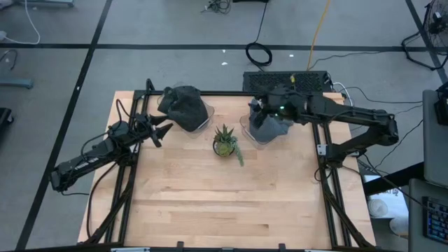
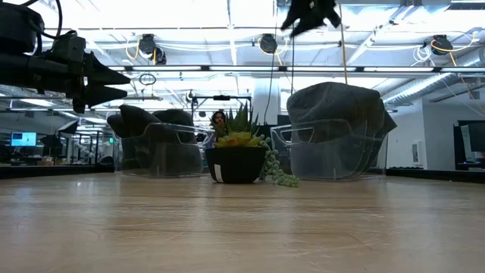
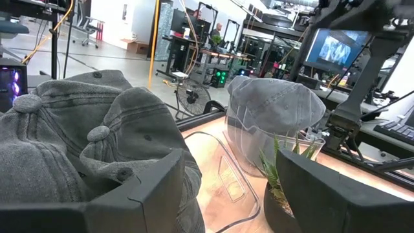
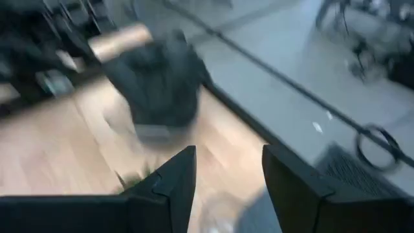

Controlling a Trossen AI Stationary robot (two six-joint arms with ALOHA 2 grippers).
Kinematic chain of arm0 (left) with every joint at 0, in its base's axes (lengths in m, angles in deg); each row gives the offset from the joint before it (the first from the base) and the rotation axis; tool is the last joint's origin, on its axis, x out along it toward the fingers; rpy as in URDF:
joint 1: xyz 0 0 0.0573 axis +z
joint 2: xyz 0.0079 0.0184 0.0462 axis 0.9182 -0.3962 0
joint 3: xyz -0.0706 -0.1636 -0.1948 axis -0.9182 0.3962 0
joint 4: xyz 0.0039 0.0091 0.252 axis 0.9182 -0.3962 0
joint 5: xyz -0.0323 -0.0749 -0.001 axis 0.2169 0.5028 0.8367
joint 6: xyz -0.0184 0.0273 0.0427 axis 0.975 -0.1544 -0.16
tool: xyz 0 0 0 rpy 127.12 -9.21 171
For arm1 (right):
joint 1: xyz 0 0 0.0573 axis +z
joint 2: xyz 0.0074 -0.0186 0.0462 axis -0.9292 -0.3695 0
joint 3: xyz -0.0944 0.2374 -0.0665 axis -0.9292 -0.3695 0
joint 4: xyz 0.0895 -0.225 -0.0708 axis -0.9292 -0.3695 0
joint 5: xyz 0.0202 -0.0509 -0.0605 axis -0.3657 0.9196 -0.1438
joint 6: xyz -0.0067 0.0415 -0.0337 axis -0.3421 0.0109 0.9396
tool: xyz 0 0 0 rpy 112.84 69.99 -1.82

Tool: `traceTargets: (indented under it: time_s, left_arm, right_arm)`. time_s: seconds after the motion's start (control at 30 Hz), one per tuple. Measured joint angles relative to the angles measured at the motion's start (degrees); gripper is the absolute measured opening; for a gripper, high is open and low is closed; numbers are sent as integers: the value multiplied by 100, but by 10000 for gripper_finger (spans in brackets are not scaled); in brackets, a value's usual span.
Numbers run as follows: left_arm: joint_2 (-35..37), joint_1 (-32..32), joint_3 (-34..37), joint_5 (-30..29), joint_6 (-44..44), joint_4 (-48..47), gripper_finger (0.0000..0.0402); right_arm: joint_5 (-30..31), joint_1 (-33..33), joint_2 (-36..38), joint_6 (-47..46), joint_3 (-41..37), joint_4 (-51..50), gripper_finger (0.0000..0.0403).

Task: Pick & Place hat
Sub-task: Return to Home Position

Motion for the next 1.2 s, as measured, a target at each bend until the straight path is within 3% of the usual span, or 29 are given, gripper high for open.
traceTargets:
  time_s: [0.13, 0.23, 0.5, 0.83, 1.2]
  left_arm:
    - [0, 0, 0, 2, 0, 2, 253]
    - [0, 0, 0, 2, 0, 2, 253]
    - [0, -2, 0, 2, 0, 2, 253]
    - [0, 0, 0, 2, 0, 2, 253]
    - [0, -2, -2, 2, 0, 2, 253]
  right_arm:
    - [102, 98, 297, 139, -200, 995, 164]
    - [575, 223, 534, 264, -566, 1814, 162]
    - [1235, 549, 1434, 1092, -2259, 3845, 121]
    - [1196, 808, 2448, 1476, -4230, 5215, 8]
    - [1094, 806, 3740, 2052, -5671, 5704, 1]
